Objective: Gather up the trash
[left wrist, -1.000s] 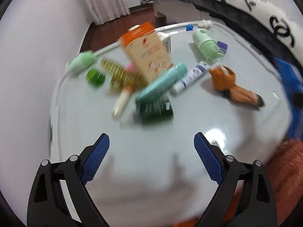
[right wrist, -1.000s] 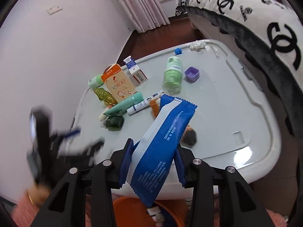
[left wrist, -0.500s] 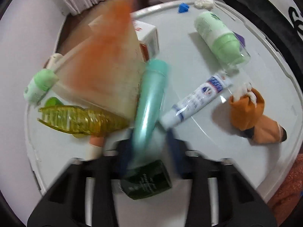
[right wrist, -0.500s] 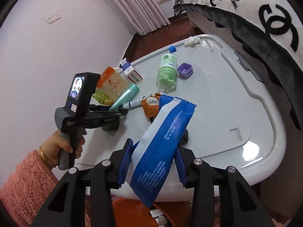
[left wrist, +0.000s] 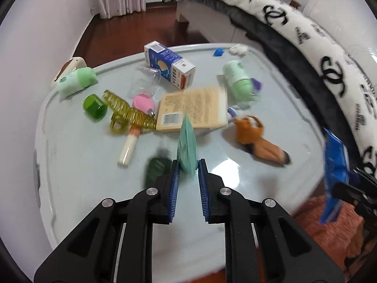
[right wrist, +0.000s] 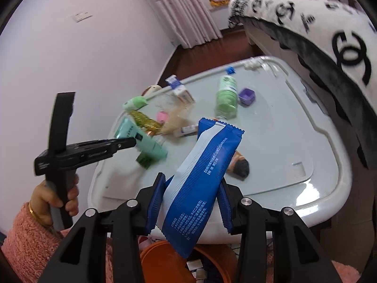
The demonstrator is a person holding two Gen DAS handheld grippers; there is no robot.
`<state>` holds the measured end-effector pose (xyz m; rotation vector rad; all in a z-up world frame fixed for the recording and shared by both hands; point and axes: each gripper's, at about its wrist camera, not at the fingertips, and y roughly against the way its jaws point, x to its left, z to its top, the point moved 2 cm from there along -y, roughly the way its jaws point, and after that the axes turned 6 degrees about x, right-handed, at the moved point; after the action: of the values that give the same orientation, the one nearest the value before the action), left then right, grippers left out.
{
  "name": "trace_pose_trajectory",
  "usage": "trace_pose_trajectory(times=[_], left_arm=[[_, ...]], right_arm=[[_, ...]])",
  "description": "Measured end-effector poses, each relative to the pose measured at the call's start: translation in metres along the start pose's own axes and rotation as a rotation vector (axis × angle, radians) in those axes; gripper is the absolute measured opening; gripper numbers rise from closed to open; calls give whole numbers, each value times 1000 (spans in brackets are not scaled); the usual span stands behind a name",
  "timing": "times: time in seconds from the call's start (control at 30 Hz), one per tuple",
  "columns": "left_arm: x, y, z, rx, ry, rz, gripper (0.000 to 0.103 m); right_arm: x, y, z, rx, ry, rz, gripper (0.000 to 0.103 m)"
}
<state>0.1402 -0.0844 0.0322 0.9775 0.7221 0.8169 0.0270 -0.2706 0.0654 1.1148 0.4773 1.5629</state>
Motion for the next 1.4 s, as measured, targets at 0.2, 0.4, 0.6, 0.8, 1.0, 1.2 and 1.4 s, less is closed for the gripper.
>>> trace_pose_trajectory(times=[0.2,0.4,0.6,0.8,1.0,1.2,1.4], left_arm=[[-23,41,-53,-54,-9,-59,16],[-47,67,-121,-61,-70,-93,16],[-66,38,-190,102,-86,-136,16],[-68,-23,-223,412,-50,-43,73],[-52,-5,-207,342,25,-77,75],[-39,8,-177,242,74,-46,75],[-20,-3,-84,65,108,91,84]], right_arm=[[27,22,-16,12,68,-2,42],[53,37,-57,88,156,2,43],[58,3,-110,287,169,-23,44],[44,-41,-138,478,116,-124,72],[37,-19,-116,377,97,-137,80],[32,3,-95,301,93,-130,81],[30,14,-78,224,88,-123,83]])
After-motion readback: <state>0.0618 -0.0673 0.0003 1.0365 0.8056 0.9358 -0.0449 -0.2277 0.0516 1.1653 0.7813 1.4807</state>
